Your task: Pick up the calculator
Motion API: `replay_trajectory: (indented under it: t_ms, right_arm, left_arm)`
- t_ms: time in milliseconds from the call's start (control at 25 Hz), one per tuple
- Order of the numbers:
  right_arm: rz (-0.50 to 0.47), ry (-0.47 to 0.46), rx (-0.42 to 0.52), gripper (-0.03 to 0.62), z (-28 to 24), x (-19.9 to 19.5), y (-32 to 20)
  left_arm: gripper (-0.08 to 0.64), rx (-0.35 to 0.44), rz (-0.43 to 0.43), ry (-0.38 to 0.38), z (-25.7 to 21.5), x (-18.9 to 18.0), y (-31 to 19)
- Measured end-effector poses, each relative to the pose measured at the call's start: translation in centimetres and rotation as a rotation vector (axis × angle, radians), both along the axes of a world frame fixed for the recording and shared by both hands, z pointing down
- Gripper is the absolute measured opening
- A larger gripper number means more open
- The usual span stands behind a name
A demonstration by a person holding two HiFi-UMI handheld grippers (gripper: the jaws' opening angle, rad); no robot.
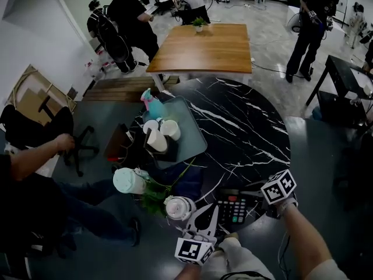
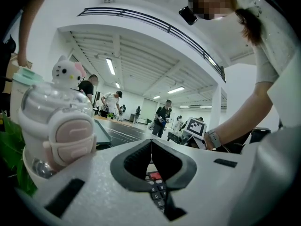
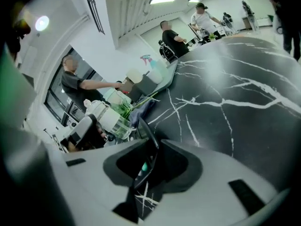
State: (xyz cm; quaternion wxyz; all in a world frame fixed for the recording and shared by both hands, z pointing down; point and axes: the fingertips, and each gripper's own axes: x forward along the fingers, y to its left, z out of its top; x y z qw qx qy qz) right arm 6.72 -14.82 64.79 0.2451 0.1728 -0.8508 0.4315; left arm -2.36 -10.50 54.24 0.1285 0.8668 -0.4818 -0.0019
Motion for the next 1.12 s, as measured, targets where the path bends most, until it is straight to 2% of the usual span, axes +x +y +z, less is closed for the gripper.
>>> replay_trajectory:
  t_ms: [280,400,520,760,1120]
  right_arm:
    - [0.044,-0.142,-0.057,0.054,-1.3,-0.6,1.6]
    - [0.07,-0.173,-0.057,0.049,-1.7,-0.5,1.9]
    - [0.103,-0.18,-0.032,0.049,-2.0,0.3,1.9]
    - [0.232,-0.242,-0.014,0.049,-4.0,2.6,0.9]
    - [0.372,-0.354,0.084,0.049,-11.0,4.8,-0.4]
  left_arm:
    - [0.006,0.0,0.015,0.004,-0.4,0.4,-0.1]
    - [0.006,-0.001,0.023,0.006,-0.4,0.4,-0.1]
    - [0.007,0.002,0.033,0.008,-0.6,0.5,-0.1]
    - [0.006,0.006,0.051,0.013,-1.6,1.0,0.0]
    - [0.006,0.053,0.055,0.023,-6.3,0.5,-0.2]
